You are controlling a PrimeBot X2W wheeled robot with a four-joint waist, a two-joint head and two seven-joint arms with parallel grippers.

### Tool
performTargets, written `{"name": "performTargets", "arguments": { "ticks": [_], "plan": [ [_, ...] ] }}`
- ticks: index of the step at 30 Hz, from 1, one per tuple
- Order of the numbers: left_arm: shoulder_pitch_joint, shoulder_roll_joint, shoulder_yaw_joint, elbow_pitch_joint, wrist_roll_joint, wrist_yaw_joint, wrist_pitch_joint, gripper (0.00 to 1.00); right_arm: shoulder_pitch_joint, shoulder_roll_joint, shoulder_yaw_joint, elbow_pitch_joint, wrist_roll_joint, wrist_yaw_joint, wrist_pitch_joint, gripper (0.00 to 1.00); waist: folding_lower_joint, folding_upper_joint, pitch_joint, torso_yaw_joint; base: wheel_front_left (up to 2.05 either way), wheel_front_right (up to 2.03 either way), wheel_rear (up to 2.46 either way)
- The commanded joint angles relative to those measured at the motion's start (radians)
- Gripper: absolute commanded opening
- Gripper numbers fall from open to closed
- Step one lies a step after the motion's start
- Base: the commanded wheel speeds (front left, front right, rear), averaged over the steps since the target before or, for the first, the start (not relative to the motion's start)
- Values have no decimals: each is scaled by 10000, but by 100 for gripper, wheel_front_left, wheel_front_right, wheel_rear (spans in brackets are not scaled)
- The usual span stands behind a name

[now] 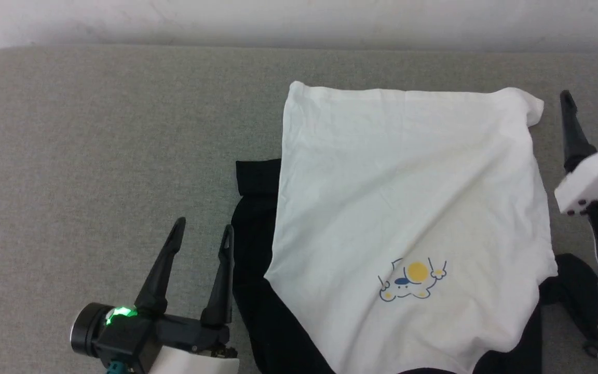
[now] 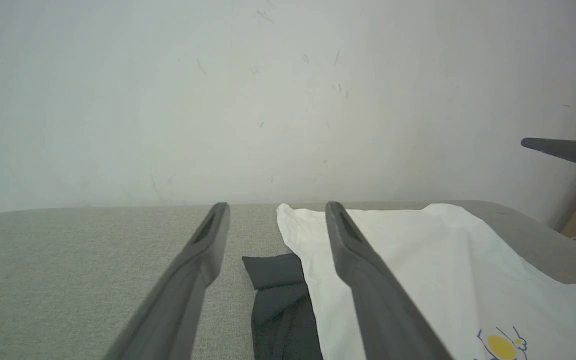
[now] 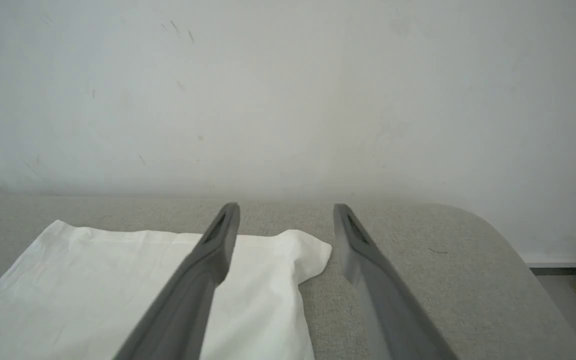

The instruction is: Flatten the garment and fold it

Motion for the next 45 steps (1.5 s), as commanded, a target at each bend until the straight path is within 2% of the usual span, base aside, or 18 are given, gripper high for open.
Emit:
{"name": "performTargets", "arguments": {
  "ticks": [1,7,11,20,29,33,37,41,45],
  "plan": [
    [103,60,76,-76,-17,50,-47,100,410,94,-75,-340,39,-7,-143,100,1,0,-495,-313,0,0,0],
    [387,4,220,-437,-66,127,-47,100,2995,787,-902,-2868,-31,-7,-1129,100,1,0,-912,-473,0,0,0],
    [674,-52,253,-539,-40,168,-47,100,4524,978,-1054,-3884,-153,-7,-1998,100,1,0,-1096,-549,0,0,0],
    [1418,-156,298,-519,82,207,-47,100,6686,995,-357,-3678,745,-7,-3960,100,1,0,-1452,-736,0,0,0],
    [1663,-213,518,-234,115,265,-47,100,6853,997,-23,-3351,894,-7,-4400,100,1,0,-1621,-765,0,0,0],
    [1477,-169,696,-170,144,188,-47,100,6772,997,-62,-3495,891,-7,-4434,100,1,0,-1548,-751,0,0,0],
    [923,121,787,-38,173,-36,-29,100,6668,997,-94,-3656,922,-7,-4447,100,1,0,-1294,-756,0,0,0],
    [-344,795,886,280,202,-350,1014,100,6468,997,-45,-3712,969,-7,-4457,100,1,0,-870,-753,0,0,0],
    [-2079,1534,885,774,-304,-671,2833,100,6212,998,58,-3707,1058,-7,-4465,100,1,0,-313,-795,0,0,0]
  ]
}}
